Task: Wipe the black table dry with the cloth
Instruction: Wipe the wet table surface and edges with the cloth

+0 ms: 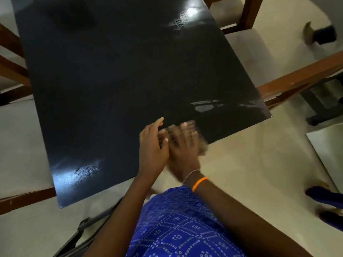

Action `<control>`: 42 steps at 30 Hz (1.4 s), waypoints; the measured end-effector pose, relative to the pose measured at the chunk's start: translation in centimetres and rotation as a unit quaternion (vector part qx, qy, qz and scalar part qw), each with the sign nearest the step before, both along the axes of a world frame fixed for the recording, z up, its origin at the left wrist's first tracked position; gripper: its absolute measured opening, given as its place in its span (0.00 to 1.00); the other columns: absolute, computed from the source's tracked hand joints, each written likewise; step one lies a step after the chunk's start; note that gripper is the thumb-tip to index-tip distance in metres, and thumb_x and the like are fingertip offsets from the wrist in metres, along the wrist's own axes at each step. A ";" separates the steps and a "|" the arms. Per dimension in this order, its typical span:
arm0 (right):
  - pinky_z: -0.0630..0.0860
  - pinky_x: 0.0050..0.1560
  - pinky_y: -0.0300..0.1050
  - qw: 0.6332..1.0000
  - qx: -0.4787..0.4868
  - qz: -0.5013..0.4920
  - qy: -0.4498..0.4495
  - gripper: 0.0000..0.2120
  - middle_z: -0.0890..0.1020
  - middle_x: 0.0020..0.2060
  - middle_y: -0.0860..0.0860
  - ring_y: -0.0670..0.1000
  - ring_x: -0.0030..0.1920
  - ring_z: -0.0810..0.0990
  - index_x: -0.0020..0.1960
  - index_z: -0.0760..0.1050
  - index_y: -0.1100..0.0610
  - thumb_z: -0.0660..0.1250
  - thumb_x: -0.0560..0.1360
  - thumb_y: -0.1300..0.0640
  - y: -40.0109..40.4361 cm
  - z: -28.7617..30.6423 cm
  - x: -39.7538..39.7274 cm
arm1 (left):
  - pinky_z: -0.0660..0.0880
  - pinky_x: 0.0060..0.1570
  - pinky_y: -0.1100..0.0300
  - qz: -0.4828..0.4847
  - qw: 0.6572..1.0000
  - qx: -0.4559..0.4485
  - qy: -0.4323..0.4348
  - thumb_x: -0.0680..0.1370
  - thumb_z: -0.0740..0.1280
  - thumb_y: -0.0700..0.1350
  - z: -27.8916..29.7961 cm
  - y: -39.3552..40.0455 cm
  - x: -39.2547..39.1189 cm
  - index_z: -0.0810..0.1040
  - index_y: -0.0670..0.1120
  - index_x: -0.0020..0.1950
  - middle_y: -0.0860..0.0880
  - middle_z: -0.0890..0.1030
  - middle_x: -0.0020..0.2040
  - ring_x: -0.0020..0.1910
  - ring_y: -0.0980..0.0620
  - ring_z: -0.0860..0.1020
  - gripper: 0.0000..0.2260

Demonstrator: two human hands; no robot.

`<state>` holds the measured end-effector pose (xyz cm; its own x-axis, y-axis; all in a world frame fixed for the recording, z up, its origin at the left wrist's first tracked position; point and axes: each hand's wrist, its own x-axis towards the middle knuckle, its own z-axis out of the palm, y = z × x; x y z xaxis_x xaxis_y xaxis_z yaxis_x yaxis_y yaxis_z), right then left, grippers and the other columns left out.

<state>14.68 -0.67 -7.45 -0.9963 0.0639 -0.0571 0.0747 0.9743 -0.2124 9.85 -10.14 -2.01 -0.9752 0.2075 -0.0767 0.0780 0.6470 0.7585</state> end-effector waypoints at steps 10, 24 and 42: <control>0.44 0.73 0.65 0.975 -0.041 0.215 -0.045 0.28 0.57 0.76 0.50 0.56 0.77 0.47 0.74 0.57 0.46 0.55 0.76 0.42 4.0 -0.4 -5.1 | 0.58 0.57 0.79 0.058 0.998 -0.015 0.011 0.74 0.63 0.35 1.2 2.1 -1.5 0.68 0.48 0.67 0.48 0.71 0.64 0.61 0.57 0.66 0.22; 0.49 0.72 0.68 0.982 0.003 -0.191 -0.006 0.28 0.60 0.75 0.54 0.63 0.76 0.49 0.75 0.56 0.46 0.58 0.76 0.46 22.6 -0.4 -10.2 | 0.61 0.57 0.68 0.086 0.996 -0.014 0.000 0.75 0.65 0.38 0.7 5.6 -2.0 0.70 0.50 0.65 0.50 0.72 0.63 0.60 0.60 0.65 0.19; 0.57 0.71 0.66 0.989 0.018 0.141 0.034 0.29 0.63 0.74 0.52 0.60 0.75 0.57 0.73 0.58 0.43 0.57 0.73 0.41 23.5 -0.9 -7.1 | 0.61 0.63 0.61 0.008 0.997 -0.071 0.012 0.74 0.63 0.37 -0.1 14.4 -3.9 0.73 0.47 0.61 0.49 0.75 0.59 0.65 0.51 0.64 0.15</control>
